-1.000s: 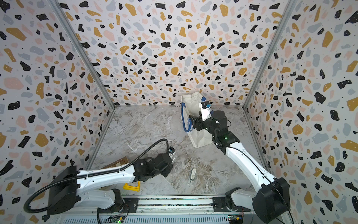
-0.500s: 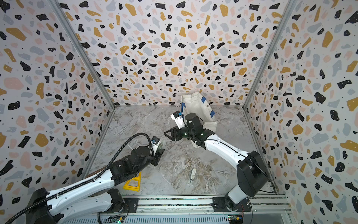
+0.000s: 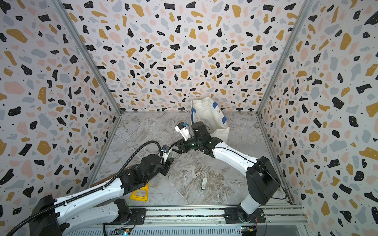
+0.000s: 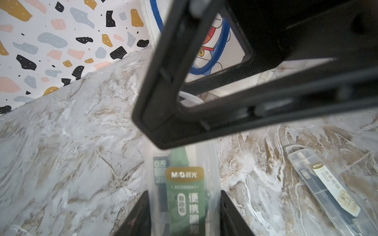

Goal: Put the compass set into the canvas bag
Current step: Place the compass set in the canvas bag.

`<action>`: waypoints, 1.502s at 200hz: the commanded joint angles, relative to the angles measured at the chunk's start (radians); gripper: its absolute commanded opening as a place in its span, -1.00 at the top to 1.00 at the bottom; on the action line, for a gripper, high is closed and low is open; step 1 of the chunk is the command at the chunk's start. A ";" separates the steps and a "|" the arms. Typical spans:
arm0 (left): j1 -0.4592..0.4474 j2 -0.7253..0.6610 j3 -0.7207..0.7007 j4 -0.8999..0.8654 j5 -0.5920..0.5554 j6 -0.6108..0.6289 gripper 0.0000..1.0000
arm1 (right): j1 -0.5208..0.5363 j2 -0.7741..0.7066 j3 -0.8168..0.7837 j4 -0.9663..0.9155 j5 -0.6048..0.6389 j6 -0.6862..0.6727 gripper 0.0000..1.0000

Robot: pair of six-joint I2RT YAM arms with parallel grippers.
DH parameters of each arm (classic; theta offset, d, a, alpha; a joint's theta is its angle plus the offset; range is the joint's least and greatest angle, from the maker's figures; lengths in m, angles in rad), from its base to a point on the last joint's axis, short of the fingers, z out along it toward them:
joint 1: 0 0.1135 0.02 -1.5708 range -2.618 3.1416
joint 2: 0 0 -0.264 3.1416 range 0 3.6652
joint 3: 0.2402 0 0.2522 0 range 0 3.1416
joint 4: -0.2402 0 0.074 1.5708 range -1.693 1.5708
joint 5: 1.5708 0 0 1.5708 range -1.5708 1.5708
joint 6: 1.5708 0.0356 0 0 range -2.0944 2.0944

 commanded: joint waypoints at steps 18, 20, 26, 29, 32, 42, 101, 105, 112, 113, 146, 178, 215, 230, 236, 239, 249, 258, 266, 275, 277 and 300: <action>0.009 -0.035 0.004 0.064 -0.025 0.009 0.52 | -0.003 0.013 -0.007 0.018 -0.099 0.005 -0.17; 0.008 -0.037 0.005 0.064 -0.026 0.010 0.52 | -0.003 0.015 -0.009 0.021 -0.101 0.006 -0.17; 0.008 -0.038 0.007 0.064 -0.026 0.011 0.52 | -0.003 0.017 -0.012 0.028 -0.102 0.011 -0.17; 0.009 -0.038 0.008 0.065 -0.026 0.011 0.52 | -0.003 0.019 -0.014 0.031 -0.101 0.012 -0.17; 0.008 -0.038 0.008 0.066 -0.025 0.011 0.52 | -0.003 0.020 -0.014 0.032 -0.102 0.012 -0.16; 0.009 -0.037 0.008 0.073 -0.019 0.011 0.52 | -0.003 0.024 -0.014 0.030 -0.102 0.014 -0.13; 0.009 -0.034 0.005 0.065 -0.015 -0.005 0.49 | -0.004 0.024 -0.019 0.034 -0.104 0.009 0.24; 0.009 -0.033 0.007 0.063 -0.016 -0.005 0.49 | -0.004 0.024 -0.017 0.032 -0.102 0.008 0.28; 0.009 -0.033 0.011 0.059 -0.017 -0.003 0.46 | -0.004 0.024 -0.015 0.031 -0.100 0.009 0.34; 0.009 -0.033 0.011 0.059 -0.017 -0.003 0.46 | -0.004 0.024 -0.014 0.031 -0.100 0.009 0.35; 0.009 -0.033 0.012 0.058 -0.017 -0.015 0.28 | -0.004 0.011 -0.021 0.021 -0.071 0.008 0.59; 0.010 -0.041 0.000 0.047 -0.023 -0.048 -0.47 | -0.004 -0.020 -0.018 -0.003 -0.006 -0.014 0.74; 0.009 -0.066 -0.020 0.059 -0.017 -0.052 -0.63 | -0.011 -0.054 0.063 -0.071 0.152 -0.062 0.86; 0.011 -0.078 -0.028 0.070 0.002 -0.054 -0.64 | -0.019 -0.075 0.096 -0.068 0.213 -0.072 0.93; 0.009 -0.083 -0.027 0.070 0.007 -0.057 -0.64 | -0.023 -0.083 0.109 -0.064 0.237 -0.073 0.96; 0.010 -0.085 -0.028 0.069 0.011 -0.060 -0.64 | -0.026 -0.086 0.118 -0.062 0.251 -0.075 0.98; 0.010 -0.096 -0.031 0.068 0.023 -0.068 -0.65 | -0.036 -0.100 0.140 -0.056 0.293 -0.078 1.00; 0.010 -0.106 -0.039 0.072 0.040 -0.074 -0.65 | -0.048 -0.112 0.157 -0.044 0.327 -0.083 1.00; 0.010 -0.112 -0.046 0.079 0.055 -0.078 -0.65 | -0.060 -0.123 0.169 -0.032 0.359 -0.092 1.00; 0.010 -0.117 -0.056 0.089 0.075 -0.079 -0.64 | -0.076 -0.131 0.188 -0.030 0.412 -0.107 1.00; 0.010 -0.118 -0.057 0.090 0.080 -0.080 -0.64 | -0.080 -0.132 0.194 -0.032 0.426 -0.109 1.00; 0.010 -0.121 -0.062 0.100 0.138 -0.075 -0.64 | -0.126 -0.126 0.277 -0.099 0.621 -0.172 1.00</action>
